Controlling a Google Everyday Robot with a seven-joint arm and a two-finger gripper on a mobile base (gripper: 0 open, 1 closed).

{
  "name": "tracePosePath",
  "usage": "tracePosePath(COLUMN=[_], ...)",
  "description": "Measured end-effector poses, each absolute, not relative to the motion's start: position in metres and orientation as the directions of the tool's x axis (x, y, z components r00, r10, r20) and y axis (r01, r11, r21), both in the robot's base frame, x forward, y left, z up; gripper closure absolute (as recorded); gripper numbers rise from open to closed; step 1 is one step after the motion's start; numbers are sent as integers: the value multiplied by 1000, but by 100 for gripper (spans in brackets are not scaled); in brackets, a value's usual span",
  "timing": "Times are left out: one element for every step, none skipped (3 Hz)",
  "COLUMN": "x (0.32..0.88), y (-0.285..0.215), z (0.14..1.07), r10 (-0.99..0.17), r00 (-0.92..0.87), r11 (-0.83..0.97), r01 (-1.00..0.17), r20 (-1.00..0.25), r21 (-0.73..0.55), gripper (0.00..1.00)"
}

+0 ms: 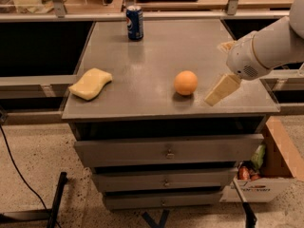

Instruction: Move orange near pepsi can

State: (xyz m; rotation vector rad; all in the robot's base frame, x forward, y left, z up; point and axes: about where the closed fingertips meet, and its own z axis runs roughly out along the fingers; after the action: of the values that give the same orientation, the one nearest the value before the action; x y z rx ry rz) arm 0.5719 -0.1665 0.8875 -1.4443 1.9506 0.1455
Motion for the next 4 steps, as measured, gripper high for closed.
tracePosePath(x=[581, 588, 594, 604], y=[-160, -153, -146, -135], z=[876, 867, 859, 853], r10=[-761, -736, -711, -674], r00=[-133, -124, -122, -109], r11=[375, 363, 354, 340], r01=[-889, -902, -913, -924], r20=[-635, -665, -692, -730], r21=[-263, -233, -203, -176], gripper=[0, 0, 0, 0])
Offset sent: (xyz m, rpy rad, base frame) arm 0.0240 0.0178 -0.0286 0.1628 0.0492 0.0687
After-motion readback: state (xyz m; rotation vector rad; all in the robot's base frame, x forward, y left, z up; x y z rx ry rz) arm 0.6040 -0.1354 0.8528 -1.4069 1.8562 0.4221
